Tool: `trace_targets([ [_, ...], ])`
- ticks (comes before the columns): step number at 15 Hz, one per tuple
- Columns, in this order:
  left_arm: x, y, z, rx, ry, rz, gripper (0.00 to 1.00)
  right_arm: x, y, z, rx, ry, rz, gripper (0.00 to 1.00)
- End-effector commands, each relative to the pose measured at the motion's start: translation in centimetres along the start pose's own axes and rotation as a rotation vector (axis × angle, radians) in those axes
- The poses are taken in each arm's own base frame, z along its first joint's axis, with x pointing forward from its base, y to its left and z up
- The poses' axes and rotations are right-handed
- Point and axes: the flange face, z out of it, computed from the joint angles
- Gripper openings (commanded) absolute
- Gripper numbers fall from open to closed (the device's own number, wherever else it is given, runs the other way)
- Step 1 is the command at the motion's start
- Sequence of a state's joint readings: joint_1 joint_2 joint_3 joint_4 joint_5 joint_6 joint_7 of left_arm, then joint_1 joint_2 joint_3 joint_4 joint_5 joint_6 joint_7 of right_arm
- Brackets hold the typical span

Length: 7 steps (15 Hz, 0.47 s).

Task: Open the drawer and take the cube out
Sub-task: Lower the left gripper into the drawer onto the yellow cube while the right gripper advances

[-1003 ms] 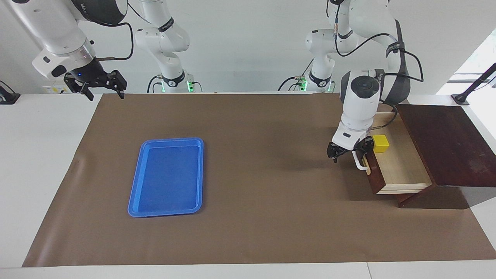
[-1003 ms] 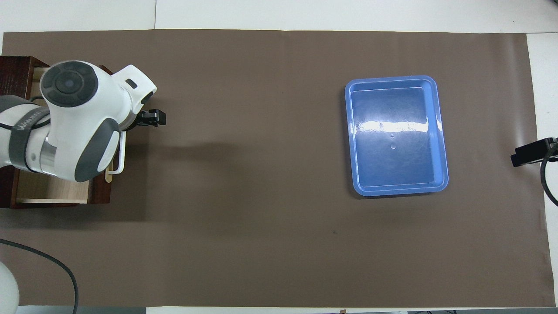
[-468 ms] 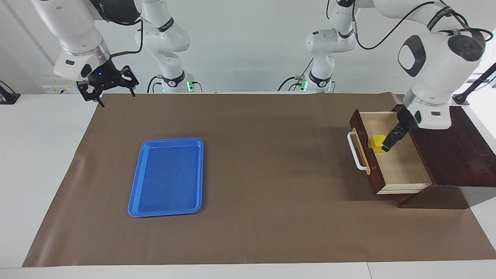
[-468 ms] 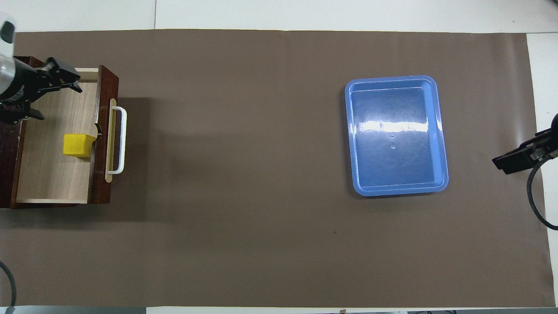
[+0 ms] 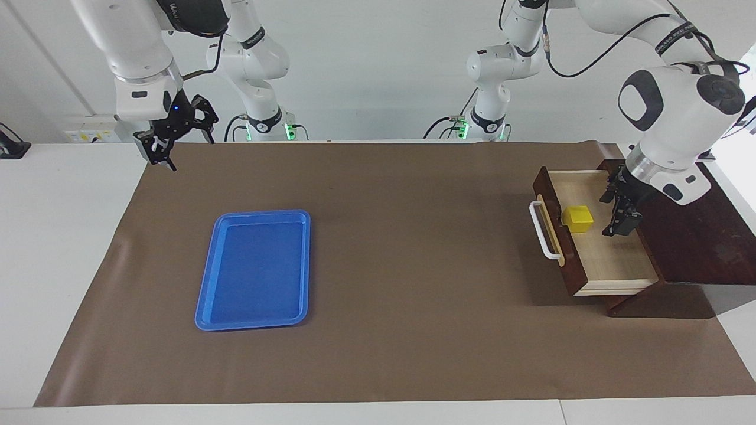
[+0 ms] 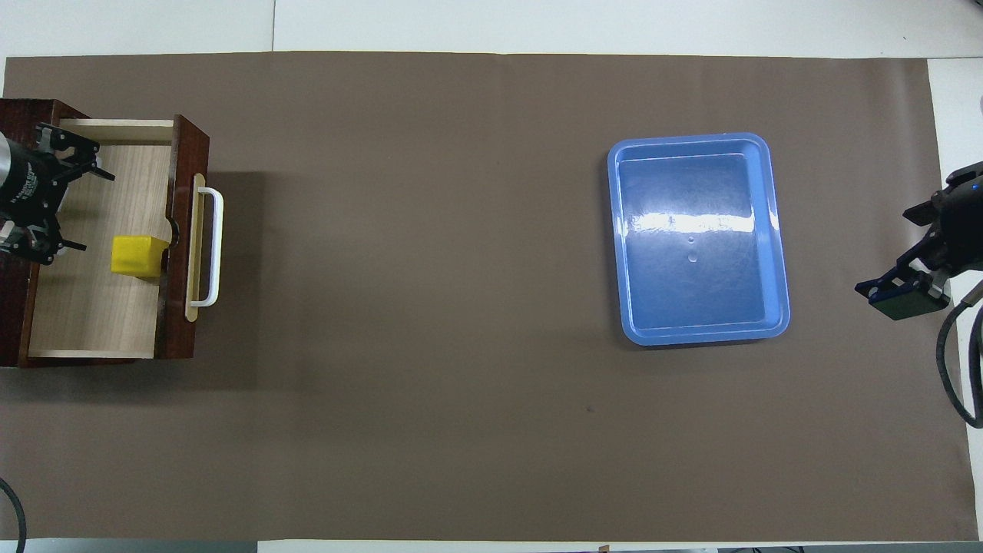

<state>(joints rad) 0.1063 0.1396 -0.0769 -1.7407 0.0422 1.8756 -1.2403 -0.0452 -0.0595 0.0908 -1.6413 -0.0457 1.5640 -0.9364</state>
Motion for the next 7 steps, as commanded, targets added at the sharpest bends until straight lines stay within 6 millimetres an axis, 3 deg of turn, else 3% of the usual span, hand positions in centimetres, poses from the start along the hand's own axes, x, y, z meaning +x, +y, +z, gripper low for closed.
trace_targets([
  [1, -0.8, -2.3, 2.0, -0.016, 0.003, -0.067, 1.00, 2.2, -1.3, -0.7, -0.047, 0.023, -0.122, 1.00],
  [3, 1.4, -3.3, 2.3, -0.012, 0.002, -0.128, 1.00, 4.2, -3.0, -0.9, -0.054, 0.026, -0.189, 1.00],
  [6, 0.3, -3.9, 5.0, -0.023, 0.005, -0.215, 1.00, 6.4, -5.2, -0.9, -0.033, 0.038, -0.244, 1.00],
  [7, 0.1, -4.5, 5.6, -0.030, 0.008, -0.233, 1.00, 8.0, -6.9, -0.9, 0.033, 0.121, -0.269, 1.00],
])
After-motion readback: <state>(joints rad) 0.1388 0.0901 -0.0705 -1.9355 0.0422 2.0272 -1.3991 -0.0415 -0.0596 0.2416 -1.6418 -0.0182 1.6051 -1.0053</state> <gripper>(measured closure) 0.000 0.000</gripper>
